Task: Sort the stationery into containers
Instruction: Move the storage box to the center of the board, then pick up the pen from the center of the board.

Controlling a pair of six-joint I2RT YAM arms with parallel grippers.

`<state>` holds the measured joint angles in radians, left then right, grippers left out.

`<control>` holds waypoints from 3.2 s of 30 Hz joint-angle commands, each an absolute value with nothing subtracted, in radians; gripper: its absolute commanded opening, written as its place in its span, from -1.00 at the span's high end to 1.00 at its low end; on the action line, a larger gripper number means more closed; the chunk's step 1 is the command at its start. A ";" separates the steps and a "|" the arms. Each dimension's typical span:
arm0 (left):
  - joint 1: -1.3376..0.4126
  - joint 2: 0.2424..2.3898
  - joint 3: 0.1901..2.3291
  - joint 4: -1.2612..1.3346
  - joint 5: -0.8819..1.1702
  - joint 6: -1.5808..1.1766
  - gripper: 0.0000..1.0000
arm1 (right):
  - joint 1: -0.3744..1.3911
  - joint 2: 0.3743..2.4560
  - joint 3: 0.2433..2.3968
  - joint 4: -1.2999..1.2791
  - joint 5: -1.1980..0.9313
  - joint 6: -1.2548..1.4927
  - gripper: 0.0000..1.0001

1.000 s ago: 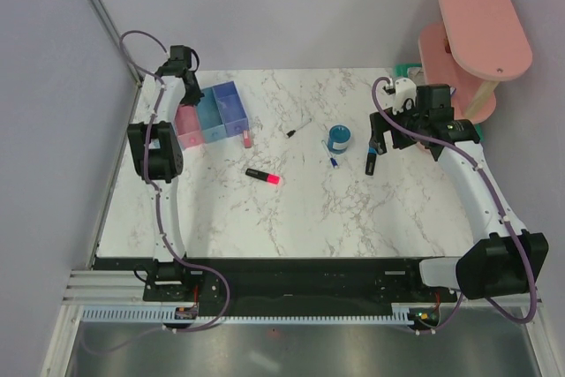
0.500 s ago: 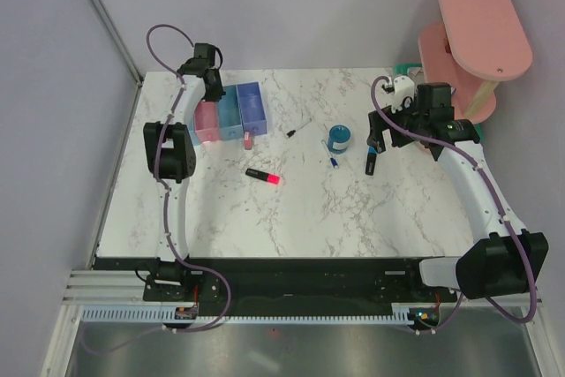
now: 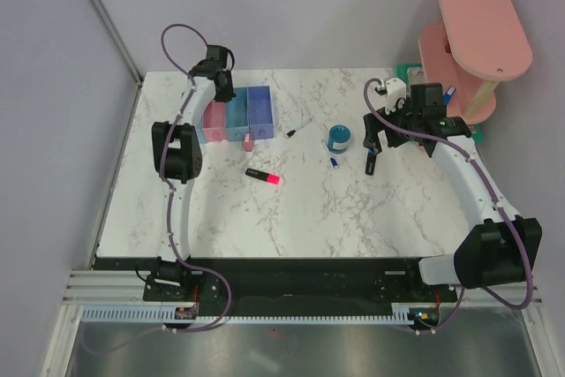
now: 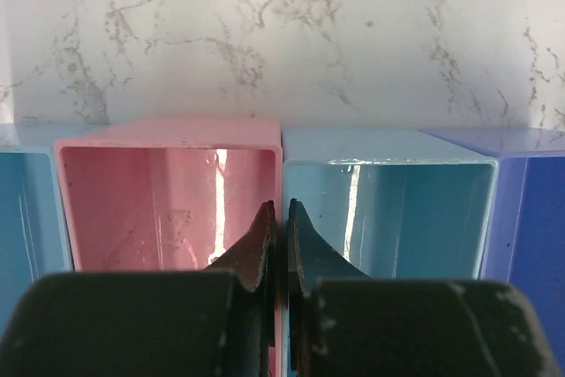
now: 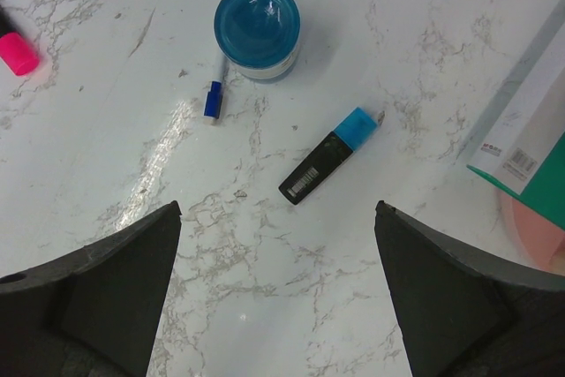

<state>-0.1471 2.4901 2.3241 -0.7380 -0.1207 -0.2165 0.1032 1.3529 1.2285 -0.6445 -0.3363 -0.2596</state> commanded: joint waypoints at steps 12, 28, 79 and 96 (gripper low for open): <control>-0.259 2.487 2.267 -0.712 -0.046 -0.235 0.96 | 0.175 1.528 1.319 -0.514 -0.344 -0.227 -0.96; -0.265 2.453 2.204 -0.738 -0.077 -0.261 0.96 | 0.281 1.772 1.494 -0.419 -0.256 -0.233 -0.96; -0.150 2.361 2.195 -0.732 -0.005 -0.146 -0.08 | 0.522 2.336 1.845 -0.324 0.054 0.130 -0.69; -0.150 2.283 2.181 -0.732 0.066 -0.138 -0.08 | 0.543 2.378 1.835 -0.368 0.021 0.124 0.59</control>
